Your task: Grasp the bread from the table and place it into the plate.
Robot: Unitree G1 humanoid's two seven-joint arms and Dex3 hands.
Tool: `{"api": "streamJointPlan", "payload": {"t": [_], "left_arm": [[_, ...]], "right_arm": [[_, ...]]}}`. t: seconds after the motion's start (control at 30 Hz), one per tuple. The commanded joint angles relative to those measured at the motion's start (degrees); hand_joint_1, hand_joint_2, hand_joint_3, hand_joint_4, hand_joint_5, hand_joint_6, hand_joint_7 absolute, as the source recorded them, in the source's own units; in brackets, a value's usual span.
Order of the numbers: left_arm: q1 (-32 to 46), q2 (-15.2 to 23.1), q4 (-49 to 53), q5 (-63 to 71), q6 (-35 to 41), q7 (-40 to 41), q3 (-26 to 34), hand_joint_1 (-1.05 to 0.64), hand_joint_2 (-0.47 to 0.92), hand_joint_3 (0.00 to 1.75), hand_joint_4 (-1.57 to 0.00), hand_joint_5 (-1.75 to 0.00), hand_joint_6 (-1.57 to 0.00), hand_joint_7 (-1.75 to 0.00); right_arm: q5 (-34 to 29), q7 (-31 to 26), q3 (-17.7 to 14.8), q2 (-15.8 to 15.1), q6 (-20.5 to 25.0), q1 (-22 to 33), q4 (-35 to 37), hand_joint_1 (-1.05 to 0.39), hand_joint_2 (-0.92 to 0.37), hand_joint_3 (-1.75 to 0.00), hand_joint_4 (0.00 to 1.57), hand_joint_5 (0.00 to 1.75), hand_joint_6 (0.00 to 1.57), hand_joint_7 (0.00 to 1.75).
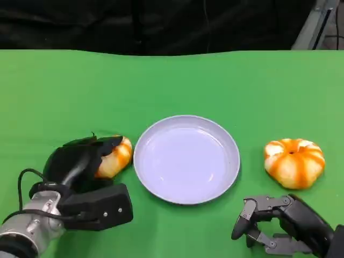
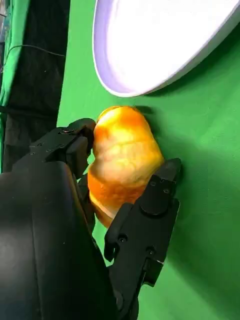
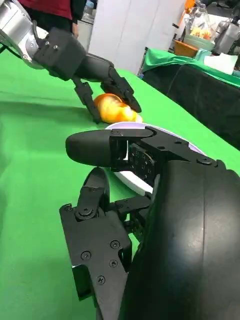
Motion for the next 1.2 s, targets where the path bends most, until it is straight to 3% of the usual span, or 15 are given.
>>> {"api": "streamJointPlan", "payload": {"t": [0.03, 0.1, 0.13, 0.2, 0.3, 0.4, 0.47, 0.73, 1.2], "left_arm": [[-0.38, 0.71, 0.6, -0.91, 1.4, -0.53, 0.25, -0.01, 0.85, 0.0, -0.56, -0.04, -0.61, -0.04], [-0.34, 0.11, 0.71, -1.19, 2.08, 1.12, 0.55, -0.02, 0.86, 0.0, -0.69, -0.1, -0.82, -0.06], [-0.31, -0.13, 0.77, -1.33, 2.13, 2.19, 0.63, -0.07, 0.88, 0.0, -0.77, -0.25, -0.99, -0.06], [-0.29, -0.48, 0.97, -1.58, 2.0, 3.84, 0.68, -0.11, 0.89, 0.0, -0.66, -0.78, -1.16, -0.04], [-0.38, -0.72, 1.18, -1.89, 2.22, 4.32, 0.61, -0.12, 0.88, 0.0, -0.57, -1.09, -1.23, -0.04], [-0.23, -0.82, 1.23, -2.23, 1.7, 5.1, 0.67, -0.13, 0.88, 0.0, -0.53, -1.18, -1.24, -0.04], [0.1, -0.93, 1.26, -2.37, 0.51, 6.84, 0.8, -0.12, 0.87, 0.0, -0.53, -1.35, -1.25, -0.04], [0.44, -1.22, 2.25, -2.63, -3.02, 12.39, 1.23, -0.14, 0.85, 0.0, -0.64, -1.31, -1.25, -0.04], [1.2, 0.17, -1.32, -1.76, -3.94, 22.55, 1.52, -0.14, 0.87, 0.01, -0.59, -1.35, -1.23, -0.03]], "right_arm": [[0.46, -0.09, -0.26, -0.73, -0.2, 0.39, 0.31, -0.05, -0.85, -0.58, 0.72, 1.54, 0.83, 1.03], [0.37, -0.19, -0.27, -0.73, -0.23, 0.39, 0.3, -0.04, -0.85, -0.59, 0.72, 1.54, 0.83, 1.03], [0.3, -0.26, -0.28, -0.74, -0.28, 0.41, 0.27, -0.04, -0.85, -0.59, 0.72, 1.54, 0.84, 1.03], [0.37, -0.16, -0.26, -0.78, -0.13, 0.48, 0.14, -0.04, -0.85, -0.59, 0.72, 1.54, 0.83, 1.03], [0.34, -0.16, -0.24, -0.78, -0.03, 0.47, 0.05, -0.05, -0.85, -0.58, 0.71, 1.55, 0.83, 1.03], [0.34, -0.2, -0.23, -0.72, -0.11, 0.45, 0.06, -0.05, -0.85, -0.58, 0.71, 1.55, 0.83, 1.03], [0.28, -0.23, -0.21, -0.7, -0.24, 0.41, 0.13, -0.04, -0.85, -0.59, 0.71, 1.55, 0.83, 1.03], [0.27, -0.28, -0.18, -0.72, 0.7, 0.58, -0.36, -0.04, -0.85, -0.58, 0.72, 1.55, 0.84, 1.03], [0.08, -0.16, -0.12, -0.68, 0.13, 0.08, 0.64, -0.03, -0.84, -0.6, 0.72, 1.55, 0.83, 1.04]]}}
